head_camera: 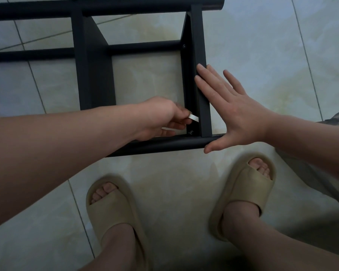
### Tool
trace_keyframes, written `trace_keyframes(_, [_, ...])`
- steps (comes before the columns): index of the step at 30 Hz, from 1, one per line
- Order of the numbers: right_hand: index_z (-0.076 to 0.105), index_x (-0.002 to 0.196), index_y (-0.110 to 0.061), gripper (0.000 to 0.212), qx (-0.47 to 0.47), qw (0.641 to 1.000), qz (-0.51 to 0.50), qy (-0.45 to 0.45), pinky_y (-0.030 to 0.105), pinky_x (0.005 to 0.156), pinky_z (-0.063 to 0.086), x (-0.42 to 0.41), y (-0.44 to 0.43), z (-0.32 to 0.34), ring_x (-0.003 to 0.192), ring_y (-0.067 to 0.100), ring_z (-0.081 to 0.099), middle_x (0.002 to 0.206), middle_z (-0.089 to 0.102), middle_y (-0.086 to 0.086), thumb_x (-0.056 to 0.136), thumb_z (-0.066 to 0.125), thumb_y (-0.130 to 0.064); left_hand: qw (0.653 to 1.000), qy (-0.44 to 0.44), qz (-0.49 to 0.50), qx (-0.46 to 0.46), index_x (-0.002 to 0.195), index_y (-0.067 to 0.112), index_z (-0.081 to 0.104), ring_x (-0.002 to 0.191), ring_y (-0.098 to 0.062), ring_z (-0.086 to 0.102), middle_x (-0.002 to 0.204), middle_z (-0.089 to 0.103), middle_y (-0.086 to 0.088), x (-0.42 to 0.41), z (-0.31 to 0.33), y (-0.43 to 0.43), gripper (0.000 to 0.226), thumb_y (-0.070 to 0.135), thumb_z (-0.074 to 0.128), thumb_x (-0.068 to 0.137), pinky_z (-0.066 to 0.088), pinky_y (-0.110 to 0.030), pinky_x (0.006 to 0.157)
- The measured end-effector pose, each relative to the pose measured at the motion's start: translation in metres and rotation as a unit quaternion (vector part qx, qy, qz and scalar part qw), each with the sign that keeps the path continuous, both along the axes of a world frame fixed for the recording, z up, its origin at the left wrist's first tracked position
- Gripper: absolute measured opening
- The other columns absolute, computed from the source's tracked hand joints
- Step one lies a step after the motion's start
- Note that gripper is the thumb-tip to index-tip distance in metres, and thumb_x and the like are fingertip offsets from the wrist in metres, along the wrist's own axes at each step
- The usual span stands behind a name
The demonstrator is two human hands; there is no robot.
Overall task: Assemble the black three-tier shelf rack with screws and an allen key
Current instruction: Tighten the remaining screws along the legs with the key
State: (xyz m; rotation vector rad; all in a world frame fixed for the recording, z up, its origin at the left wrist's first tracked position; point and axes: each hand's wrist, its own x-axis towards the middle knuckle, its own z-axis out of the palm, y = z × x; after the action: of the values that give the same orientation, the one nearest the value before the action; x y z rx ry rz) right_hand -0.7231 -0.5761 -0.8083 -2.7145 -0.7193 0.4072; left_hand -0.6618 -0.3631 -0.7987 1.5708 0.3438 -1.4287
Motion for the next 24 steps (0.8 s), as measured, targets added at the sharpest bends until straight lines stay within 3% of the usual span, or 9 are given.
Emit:
trace_keyframes(6, [0.002,0.162,-0.004,0.138,0.0,1.0,0.001,-0.002,0.059,0.125,0.004,0.0,0.0,0.0,0.157,0.027,-0.008,0.17,-0.005,0.014,0.07,0.047,-0.096,0.998,-0.03,-0.055,0.005,0.096,0.018,0.066,0.09,-0.011,0.064,0.085,0.071,0.007,0.002,0.003,0.004,0.009,0.016,0.058,0.099,0.046,-0.03,0.078])
trace_keyframes(17, [0.002,0.162,-0.004,0.138,0.0,1.0,-0.001,0.0,0.06,0.124,0.004,0.0,0.001,0.0,0.157,0.027,-0.008,0.17,-0.005,0.014,0.07,0.045,-0.097,0.99,-0.066,-0.121,0.006,0.089,0.018,0.067,0.091,-0.01,0.064,0.085,0.072,0.006,-0.001,0.005,0.014,0.013,0.012,0.06,0.097,0.048,-0.027,0.078])
trace_keyframes(24, [0.003,0.162,-0.003,0.138,-0.002,1.0,-0.002,-0.001,0.06,0.124,0.005,0.0,0.001,0.0,0.158,0.027,-0.006,0.17,-0.003,0.015,0.069,0.048,-0.095,0.983,-0.082,-0.163,0.003,0.091,0.013,0.07,0.082,-0.011,0.062,0.085,0.071,0.003,-0.004,0.007,0.016,0.01,0.009,0.061,0.096,0.048,-0.03,0.079])
